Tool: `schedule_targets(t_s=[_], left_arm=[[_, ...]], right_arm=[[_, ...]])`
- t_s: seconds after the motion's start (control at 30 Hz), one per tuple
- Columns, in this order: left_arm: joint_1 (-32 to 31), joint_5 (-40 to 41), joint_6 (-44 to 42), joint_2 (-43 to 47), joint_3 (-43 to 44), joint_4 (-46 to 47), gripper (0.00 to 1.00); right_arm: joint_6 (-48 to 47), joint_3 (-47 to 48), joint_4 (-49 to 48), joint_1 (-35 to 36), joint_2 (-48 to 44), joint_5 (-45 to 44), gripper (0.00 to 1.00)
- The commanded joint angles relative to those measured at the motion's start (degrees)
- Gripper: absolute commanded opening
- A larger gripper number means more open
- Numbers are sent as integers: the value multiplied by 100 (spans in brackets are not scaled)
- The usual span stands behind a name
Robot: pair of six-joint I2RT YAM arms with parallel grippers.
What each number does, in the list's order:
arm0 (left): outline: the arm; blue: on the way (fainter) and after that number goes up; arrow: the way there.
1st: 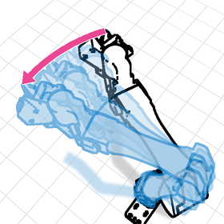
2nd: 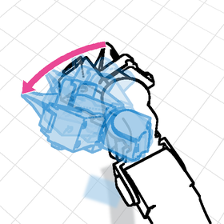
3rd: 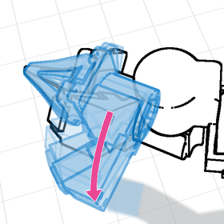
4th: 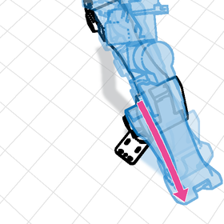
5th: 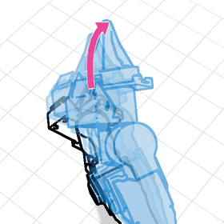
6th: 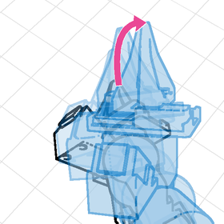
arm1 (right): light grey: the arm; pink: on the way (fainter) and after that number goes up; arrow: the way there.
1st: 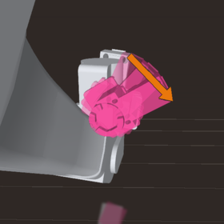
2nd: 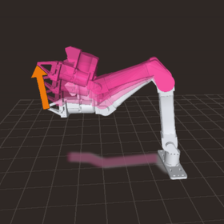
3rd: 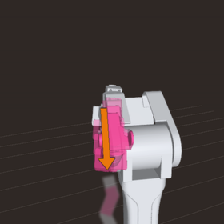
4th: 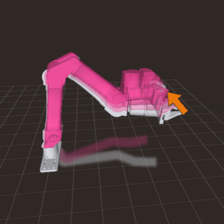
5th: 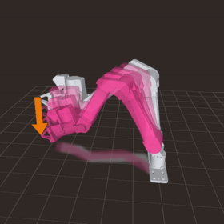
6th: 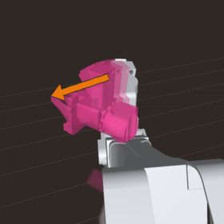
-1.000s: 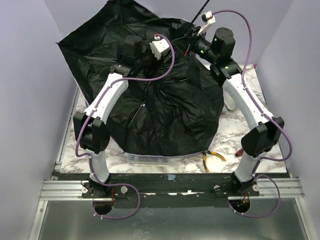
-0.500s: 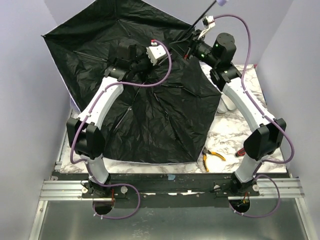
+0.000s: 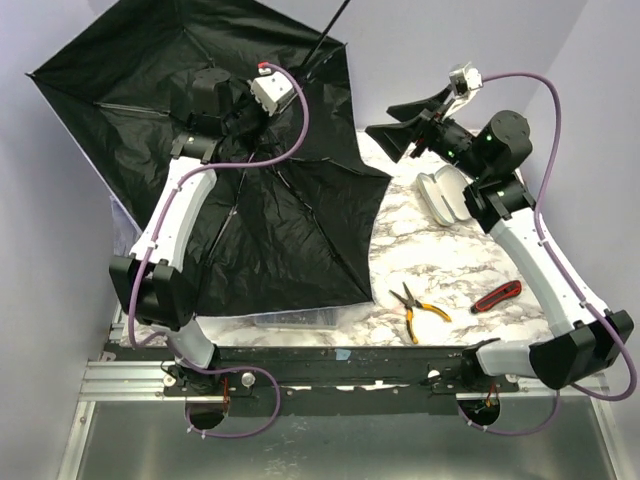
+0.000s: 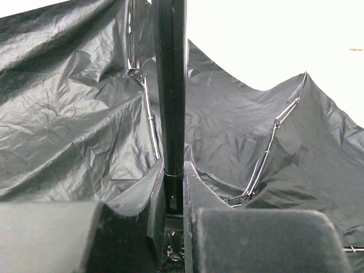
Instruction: Open the umbrella
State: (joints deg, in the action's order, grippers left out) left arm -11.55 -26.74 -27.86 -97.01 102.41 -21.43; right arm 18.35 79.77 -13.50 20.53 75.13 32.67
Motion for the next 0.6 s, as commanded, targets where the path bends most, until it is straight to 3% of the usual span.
schedule_targets(t_s=[0.0, 0.17, 0.3, 0.43, 0.57], left_arm=[[-36, -150, -524, 831, 223, 1305, 0], [-53, -786, -1552, 1416, -19, 1493, 0], [-192, -1221, -3292, 2000, -766, 1708, 0], [-288, -1298, -4955, 2302, -1145, 1427, 0], [-295, -1148, -5844, 2311, -1147, 1010, 0]], right_arm=[[16, -100, 1005, -459, 184, -358, 82], [217, 102, 1230, -851, 289, -259, 83], [268, 368, 1328, -898, 356, -160, 85], [253, 981, 1931, -925, 614, 163, 86], [-58, 1753, 2740, -929, 948, 877, 88]])
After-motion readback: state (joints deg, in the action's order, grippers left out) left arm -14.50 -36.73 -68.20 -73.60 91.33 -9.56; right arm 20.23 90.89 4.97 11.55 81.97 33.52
